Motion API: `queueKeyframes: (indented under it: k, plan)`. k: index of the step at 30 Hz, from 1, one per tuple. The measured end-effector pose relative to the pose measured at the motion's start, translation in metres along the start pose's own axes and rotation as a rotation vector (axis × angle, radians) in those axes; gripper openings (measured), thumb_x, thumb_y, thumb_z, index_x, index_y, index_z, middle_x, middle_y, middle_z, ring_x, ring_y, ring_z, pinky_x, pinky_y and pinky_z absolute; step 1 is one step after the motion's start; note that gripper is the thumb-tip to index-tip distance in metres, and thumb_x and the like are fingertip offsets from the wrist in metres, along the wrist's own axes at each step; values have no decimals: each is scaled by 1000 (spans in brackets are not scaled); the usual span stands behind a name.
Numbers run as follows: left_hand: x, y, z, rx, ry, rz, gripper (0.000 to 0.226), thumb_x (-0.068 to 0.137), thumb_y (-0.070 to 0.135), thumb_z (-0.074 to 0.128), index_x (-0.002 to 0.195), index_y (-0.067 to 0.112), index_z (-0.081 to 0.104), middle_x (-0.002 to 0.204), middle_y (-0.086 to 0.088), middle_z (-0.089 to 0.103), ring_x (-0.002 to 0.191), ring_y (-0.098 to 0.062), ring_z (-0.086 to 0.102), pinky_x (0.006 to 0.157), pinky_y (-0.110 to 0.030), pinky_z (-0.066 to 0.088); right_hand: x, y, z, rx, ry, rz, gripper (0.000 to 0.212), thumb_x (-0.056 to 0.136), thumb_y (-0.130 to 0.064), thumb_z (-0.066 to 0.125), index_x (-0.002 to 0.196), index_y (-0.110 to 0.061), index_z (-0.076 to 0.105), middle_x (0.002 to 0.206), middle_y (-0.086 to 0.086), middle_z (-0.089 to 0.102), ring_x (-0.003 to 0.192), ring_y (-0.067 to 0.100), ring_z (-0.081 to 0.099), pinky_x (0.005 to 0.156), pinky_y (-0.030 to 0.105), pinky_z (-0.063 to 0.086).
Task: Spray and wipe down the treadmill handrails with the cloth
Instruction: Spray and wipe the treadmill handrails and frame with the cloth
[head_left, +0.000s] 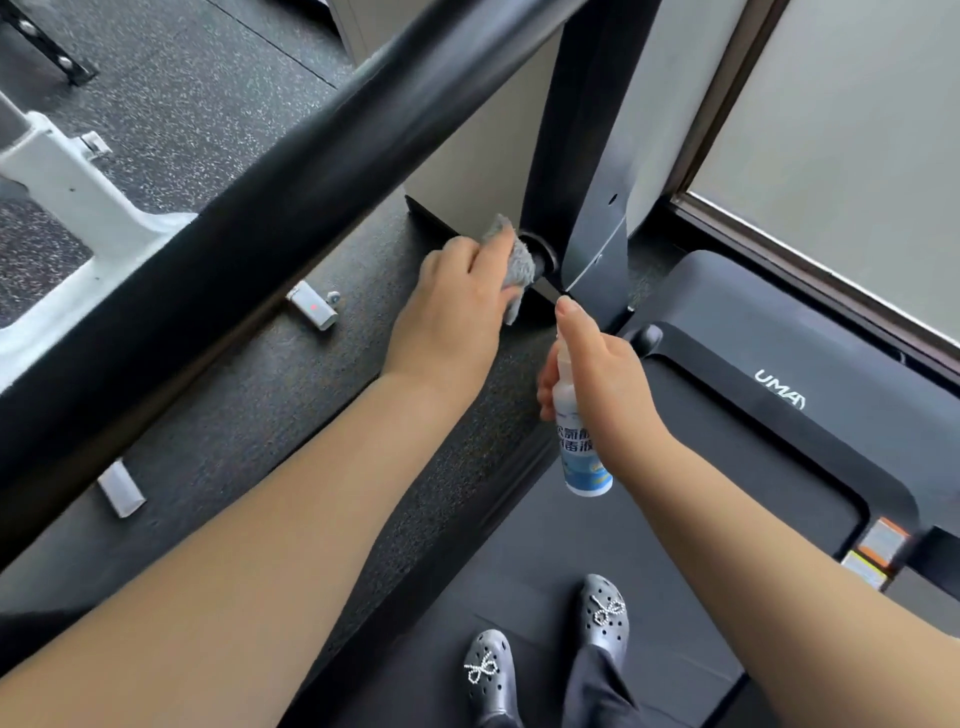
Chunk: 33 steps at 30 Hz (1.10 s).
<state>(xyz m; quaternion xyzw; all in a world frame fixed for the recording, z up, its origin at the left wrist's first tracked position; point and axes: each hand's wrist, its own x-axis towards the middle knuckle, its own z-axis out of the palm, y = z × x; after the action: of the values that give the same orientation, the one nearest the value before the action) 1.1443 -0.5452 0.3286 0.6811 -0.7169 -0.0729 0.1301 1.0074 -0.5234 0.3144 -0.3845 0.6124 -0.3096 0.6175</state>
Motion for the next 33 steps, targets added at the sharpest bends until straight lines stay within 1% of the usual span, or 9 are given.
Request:
queueKeyframes:
  k: [2, 5, 8, 14, 21, 24, 28, 33]
  plan:
    - [16, 7, 12, 34, -60, -27, 56, 95, 30, 50, 145, 14, 32, 123, -14, 48, 113, -32, 44, 83, -45, 45, 3, -1, -9, 16, -5, 0, 63, 95, -51, 44, 52, -5, 49, 54, 14, 56, 46, 22, 53, 49, 24, 47]
    - [32, 15, 27, 148, -155, -109, 64, 96, 41, 43, 148, 12, 21, 129, -17, 43, 116, -35, 43, 87, -46, 43, 7, 0, -18, 40, -11, -3, 63, 96, -50, 43, 51, -5, 49, 53, 13, 55, 45, 22, 52, 47, 22, 45]
    - [35, 19, 37, 306, -158, -147, 71, 96, 46, 40, 149, 9, 14, 127, -19, 45, 109, -35, 50, 82, -44, 45, 9, 3, -22, 53, -24, -3, 64, 96, -49, 43, 50, -6, 48, 55, 17, 56, 47, 25, 52, 50, 24, 45]
    - [24, 11, 37, 376, -155, -122, 73, 94, 47, 44, 148, 6, 16, 121, -20, 48, 102, -35, 54, 76, -43, 47, 0, 12, -19, 56, -53, 16, 63, 91, -53, 44, 47, -9, 48, 54, 16, 56, 47, 25, 52, 54, 29, 46]
    - [-18, -9, 21, 387, -164, -136, 73, 92, 47, 49, 147, 7, 23, 116, -19, 51, 97, -34, 56, 72, -43, 48, -17, 14, -2, 52, -66, 4, 63, 96, -48, 43, 49, -7, 48, 54, 15, 56, 48, 25, 53, 55, 28, 46]
    - [-37, -18, 12, 400, -173, -144, 73, 92, 48, 47, 147, 8, 20, 118, -18, 50, 99, -33, 55, 71, -42, 48, -26, 15, 7, 65, -65, -7, 62, 94, -50, 44, 49, -7, 48, 53, 15, 56, 48, 25, 53, 54, 28, 46]
    - [-63, -29, 1, 408, -180, -161, 72, 94, 48, 43, 148, 11, 15, 122, -16, 47, 103, -33, 52, 72, -41, 46, -40, 19, 19, 72, -64, -22, 61, 83, -56, 44, 45, -9, 48, 52, 14, 57, 46, 25, 53, 52, 26, 46]
    - [-95, -44, -12, 408, -196, -185, 72, 94, 48, 42, 149, 12, 14, 123, -16, 46, 102, -33, 51, 75, -42, 45, -61, 27, 34, 73, -60, -22, 61, 81, -57, 43, 44, -9, 48, 53, 15, 57, 47, 25, 54, 55, 29, 48]
